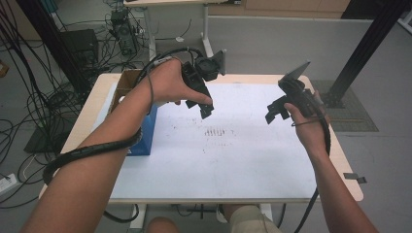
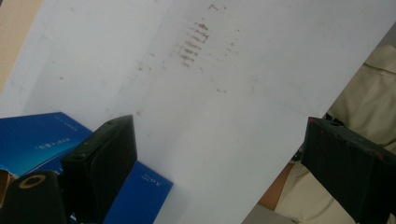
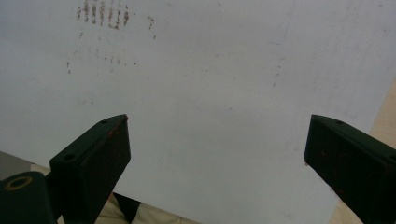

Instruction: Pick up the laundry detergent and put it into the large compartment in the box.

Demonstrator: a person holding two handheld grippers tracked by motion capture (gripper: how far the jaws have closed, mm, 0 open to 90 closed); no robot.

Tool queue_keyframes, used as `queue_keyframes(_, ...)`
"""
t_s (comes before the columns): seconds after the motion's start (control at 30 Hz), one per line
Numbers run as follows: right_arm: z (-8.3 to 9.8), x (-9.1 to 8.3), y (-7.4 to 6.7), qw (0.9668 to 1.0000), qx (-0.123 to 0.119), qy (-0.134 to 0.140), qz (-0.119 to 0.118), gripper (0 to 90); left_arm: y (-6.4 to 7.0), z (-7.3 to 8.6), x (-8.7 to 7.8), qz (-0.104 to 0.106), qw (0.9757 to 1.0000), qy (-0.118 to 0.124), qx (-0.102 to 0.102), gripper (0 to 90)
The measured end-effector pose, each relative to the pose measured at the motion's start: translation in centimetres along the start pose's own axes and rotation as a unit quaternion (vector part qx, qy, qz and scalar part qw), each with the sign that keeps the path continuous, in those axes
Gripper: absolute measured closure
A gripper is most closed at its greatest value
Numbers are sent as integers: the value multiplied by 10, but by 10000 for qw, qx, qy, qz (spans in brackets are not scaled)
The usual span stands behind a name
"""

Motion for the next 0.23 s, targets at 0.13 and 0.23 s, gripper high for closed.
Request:
queue_keyframes(0.13,2,0,0,10000,-10,33,10,71,1,2,1,22,10000,30,7,109)
queue_keyframes(0.23,3,0,0,10000,1,29,2,70,1,3,1,25,10000,38,-6,109)
Point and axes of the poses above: each handheld gripper's, and its own axes: x roughly forward along the jaws, z roughly out of its underside, y roughly to its right, the point moved 1 cm from there along x, roughly forward along the jaws, and after that the axes turned 15 degrees about -y, right-handed, at the moved point
